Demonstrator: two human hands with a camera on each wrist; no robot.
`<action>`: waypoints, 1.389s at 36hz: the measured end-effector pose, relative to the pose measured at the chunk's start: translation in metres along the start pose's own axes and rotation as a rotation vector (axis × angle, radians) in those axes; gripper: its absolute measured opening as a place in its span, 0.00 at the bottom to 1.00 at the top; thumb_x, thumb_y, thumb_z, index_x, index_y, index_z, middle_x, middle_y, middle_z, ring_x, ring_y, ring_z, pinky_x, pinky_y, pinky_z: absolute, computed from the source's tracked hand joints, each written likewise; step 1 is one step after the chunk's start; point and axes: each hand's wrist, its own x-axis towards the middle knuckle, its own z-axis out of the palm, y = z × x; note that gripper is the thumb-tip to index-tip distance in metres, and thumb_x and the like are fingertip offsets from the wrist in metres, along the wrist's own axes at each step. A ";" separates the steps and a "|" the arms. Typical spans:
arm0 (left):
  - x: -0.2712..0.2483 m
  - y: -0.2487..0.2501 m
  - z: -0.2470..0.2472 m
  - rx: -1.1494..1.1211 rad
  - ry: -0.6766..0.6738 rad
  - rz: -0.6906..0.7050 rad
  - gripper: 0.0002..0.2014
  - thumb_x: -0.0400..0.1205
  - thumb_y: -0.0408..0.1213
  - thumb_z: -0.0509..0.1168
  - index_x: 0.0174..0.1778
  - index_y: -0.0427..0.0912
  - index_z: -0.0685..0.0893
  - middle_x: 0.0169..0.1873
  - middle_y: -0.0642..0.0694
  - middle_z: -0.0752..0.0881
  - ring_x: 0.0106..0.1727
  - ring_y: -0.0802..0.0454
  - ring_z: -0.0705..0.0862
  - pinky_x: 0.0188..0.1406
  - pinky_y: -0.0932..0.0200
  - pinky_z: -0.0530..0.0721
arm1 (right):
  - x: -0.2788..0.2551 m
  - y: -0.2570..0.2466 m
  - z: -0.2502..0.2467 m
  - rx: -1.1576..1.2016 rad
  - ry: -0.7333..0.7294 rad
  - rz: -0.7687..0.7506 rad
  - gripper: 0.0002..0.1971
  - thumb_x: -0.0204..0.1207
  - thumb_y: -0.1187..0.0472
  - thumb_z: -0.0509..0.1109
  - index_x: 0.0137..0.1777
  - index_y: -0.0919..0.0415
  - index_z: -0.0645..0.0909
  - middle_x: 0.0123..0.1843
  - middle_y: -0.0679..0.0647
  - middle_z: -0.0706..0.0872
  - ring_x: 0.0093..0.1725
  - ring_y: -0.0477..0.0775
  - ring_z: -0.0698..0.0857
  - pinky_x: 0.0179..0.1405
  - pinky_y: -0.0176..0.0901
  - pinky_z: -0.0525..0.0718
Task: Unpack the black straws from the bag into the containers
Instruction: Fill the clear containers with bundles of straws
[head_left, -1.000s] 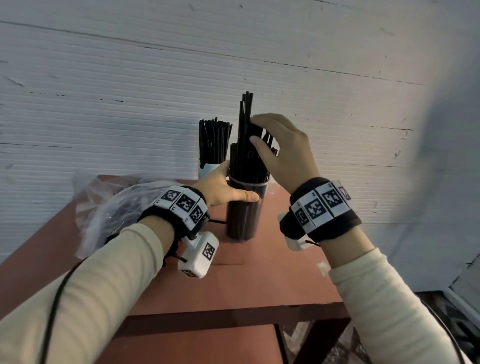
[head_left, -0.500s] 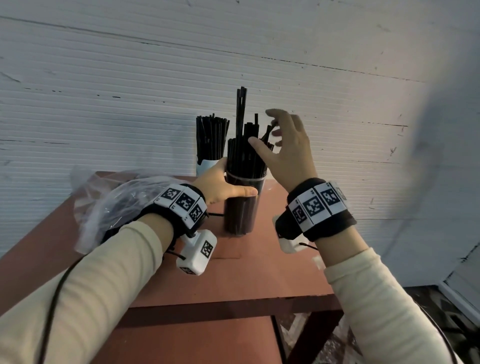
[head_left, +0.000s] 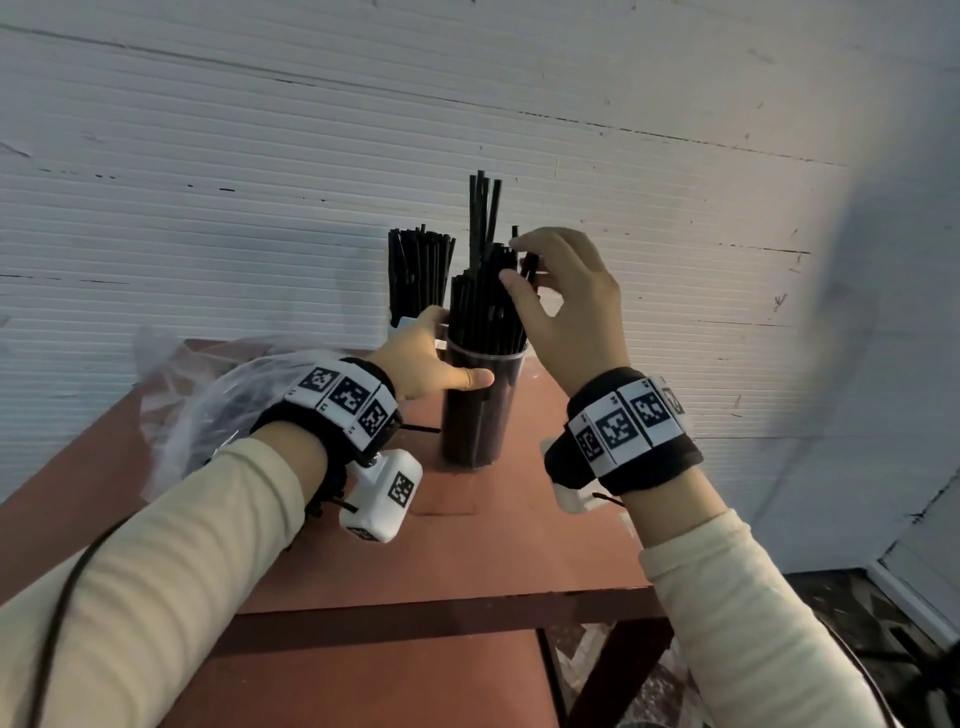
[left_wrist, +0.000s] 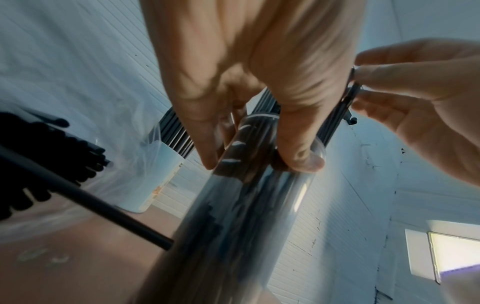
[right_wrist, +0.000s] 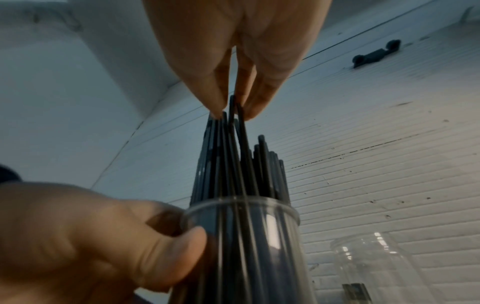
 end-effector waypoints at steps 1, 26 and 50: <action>-0.001 0.001 0.002 0.020 0.023 0.007 0.40 0.70 0.46 0.81 0.75 0.45 0.68 0.64 0.52 0.80 0.64 0.53 0.79 0.69 0.55 0.74 | -0.001 0.000 -0.001 -0.013 0.020 -0.012 0.11 0.77 0.68 0.70 0.59 0.65 0.84 0.56 0.55 0.83 0.52 0.49 0.84 0.52 0.40 0.86; -0.004 0.006 0.007 0.046 0.057 -0.019 0.38 0.69 0.47 0.81 0.71 0.44 0.69 0.62 0.52 0.79 0.62 0.52 0.80 0.64 0.56 0.76 | -0.008 0.005 0.000 -0.130 -0.190 0.273 0.04 0.76 0.64 0.72 0.48 0.63 0.86 0.36 0.49 0.84 0.38 0.49 0.84 0.44 0.37 0.81; -0.003 0.004 0.006 0.011 0.053 -0.026 0.38 0.69 0.46 0.81 0.72 0.46 0.70 0.60 0.54 0.79 0.63 0.53 0.79 0.62 0.60 0.74 | -0.011 0.002 0.007 -0.168 -0.159 -0.017 0.12 0.78 0.66 0.69 0.60 0.66 0.84 0.59 0.55 0.86 0.57 0.52 0.85 0.60 0.32 0.77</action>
